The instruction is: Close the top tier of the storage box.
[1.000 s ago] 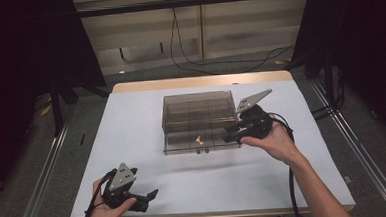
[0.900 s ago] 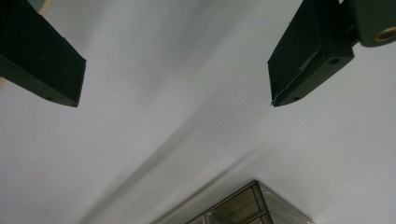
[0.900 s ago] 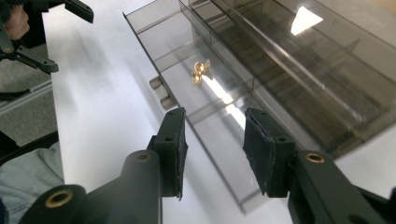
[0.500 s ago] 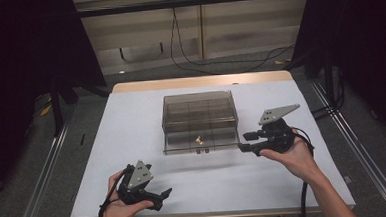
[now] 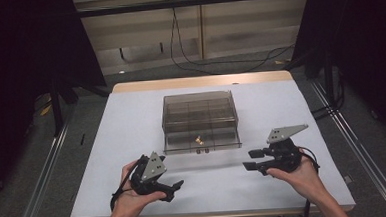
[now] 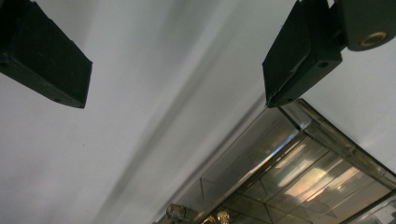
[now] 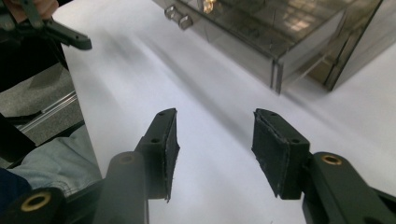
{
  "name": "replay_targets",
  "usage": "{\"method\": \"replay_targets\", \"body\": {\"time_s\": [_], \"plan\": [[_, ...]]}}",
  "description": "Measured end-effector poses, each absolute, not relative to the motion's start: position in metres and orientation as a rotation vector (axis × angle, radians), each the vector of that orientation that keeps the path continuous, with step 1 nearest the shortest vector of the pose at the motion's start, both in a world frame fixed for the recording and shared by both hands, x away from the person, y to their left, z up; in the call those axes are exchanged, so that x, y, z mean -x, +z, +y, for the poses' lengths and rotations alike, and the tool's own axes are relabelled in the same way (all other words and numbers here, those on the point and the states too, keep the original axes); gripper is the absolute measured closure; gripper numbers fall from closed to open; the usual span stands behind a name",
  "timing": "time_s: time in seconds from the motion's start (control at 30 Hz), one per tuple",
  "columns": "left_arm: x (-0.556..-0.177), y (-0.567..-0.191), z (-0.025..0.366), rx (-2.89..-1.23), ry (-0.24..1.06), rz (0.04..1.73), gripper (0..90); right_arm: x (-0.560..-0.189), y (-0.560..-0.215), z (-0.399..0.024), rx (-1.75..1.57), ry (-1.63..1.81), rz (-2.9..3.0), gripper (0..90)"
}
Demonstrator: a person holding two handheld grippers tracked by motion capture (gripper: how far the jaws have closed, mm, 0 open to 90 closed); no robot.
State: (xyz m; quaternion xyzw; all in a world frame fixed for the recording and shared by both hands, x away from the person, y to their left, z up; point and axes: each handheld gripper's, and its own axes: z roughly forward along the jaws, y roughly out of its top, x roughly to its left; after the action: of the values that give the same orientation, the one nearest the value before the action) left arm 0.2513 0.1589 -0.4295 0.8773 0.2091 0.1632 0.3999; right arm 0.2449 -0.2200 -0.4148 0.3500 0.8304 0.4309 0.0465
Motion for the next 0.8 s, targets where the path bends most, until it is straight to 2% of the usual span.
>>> {"method": "replay_targets", "body": {"time_s": [0.2, 0.37, 0.4, 0.43, 0.5, 0.63, 0.8], "plan": [[-0.255, -0.426, 0.149, -2.200, 0.411, 0.537, 10.5, -0.227, -0.426, -0.227, -1.106, 1.318, 2.535, 48.3], [-0.259, -0.424, 0.142, -2.205, 0.430, 0.521, 17.4, -0.214, -0.441, -0.233, -1.138, 1.288, 2.556, 47.4], [-0.259, -0.423, 0.141, -2.204, 0.435, 0.523, 20.8, -0.212, -0.444, -0.234, -1.139, 1.270, 2.551, 47.4], [-0.260, -0.422, 0.139, -2.198, 0.439, 0.516, 28.0, -0.211, -0.446, -0.235, -1.145, 1.272, 2.550, 47.2], [-0.261, -0.420, 0.137, -2.199, 0.427, 0.497, 34.1, -0.208, -0.448, -0.237, -1.140, 1.288, 2.549, 46.8], [-0.268, -0.416, 0.130, -2.197, 0.381, 0.474, 55.2, -0.207, -0.447, -0.238, -1.119, 1.331, 2.531, 46.0], [-0.276, -0.418, 0.122, -2.241, 0.371, 0.466, 68.9, -0.209, -0.453, -0.231, -1.109, 1.290, 2.575, 44.6]]}}
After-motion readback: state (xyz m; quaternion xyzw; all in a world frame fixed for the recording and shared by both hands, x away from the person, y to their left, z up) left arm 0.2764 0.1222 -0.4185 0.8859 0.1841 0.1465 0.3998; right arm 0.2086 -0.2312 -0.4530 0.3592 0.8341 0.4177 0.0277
